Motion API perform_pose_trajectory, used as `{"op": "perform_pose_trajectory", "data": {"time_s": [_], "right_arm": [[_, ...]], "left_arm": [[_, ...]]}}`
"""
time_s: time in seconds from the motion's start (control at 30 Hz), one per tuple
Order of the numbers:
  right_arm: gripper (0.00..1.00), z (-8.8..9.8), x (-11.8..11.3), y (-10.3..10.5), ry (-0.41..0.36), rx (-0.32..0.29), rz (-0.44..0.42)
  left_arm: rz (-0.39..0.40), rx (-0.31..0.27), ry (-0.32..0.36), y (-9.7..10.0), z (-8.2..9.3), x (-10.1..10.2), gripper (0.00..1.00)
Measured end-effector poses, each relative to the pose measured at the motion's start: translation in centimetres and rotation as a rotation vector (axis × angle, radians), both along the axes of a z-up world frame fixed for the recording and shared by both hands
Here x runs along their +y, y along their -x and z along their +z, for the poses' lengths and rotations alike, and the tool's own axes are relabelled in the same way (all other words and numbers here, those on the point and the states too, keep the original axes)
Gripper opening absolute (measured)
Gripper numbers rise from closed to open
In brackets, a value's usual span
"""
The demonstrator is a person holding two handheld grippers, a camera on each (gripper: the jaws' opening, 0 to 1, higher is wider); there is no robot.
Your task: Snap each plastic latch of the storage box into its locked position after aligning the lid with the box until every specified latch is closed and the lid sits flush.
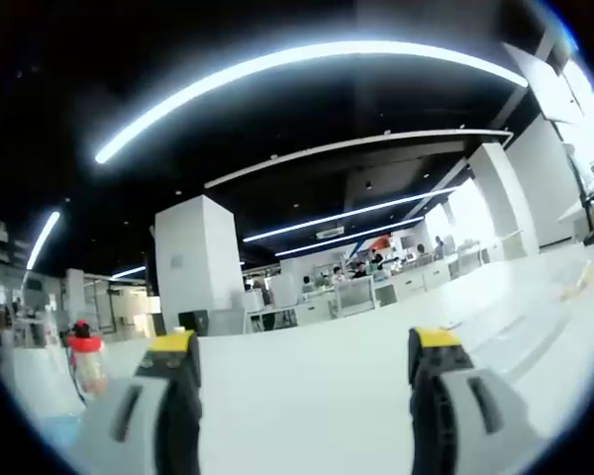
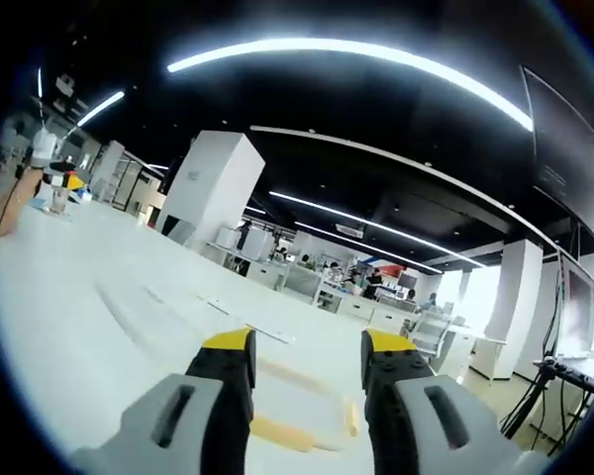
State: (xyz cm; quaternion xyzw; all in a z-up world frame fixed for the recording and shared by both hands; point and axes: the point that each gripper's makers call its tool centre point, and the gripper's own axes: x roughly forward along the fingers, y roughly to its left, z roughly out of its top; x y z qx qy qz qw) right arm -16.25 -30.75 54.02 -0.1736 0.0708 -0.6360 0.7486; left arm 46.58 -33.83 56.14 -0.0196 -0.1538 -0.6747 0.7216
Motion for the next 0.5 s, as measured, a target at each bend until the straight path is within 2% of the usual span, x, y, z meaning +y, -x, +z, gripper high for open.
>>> {"op": "perform_pose_trajectory", "data": {"time_s": [0.27,0.5], "right_arm": [[0.43,-0.21,-0.16,0.11,-0.013,0.0,-0.009],[0.43,-0.49,-0.29,0.55,-0.025,0.026,-0.043]], "left_arm": [[-0.005,0.0,-0.004,0.06,-0.04,-0.06,0.87],[-0.005,-0.003,-0.01,0.05,-0.1,-0.15,0.87]]}}
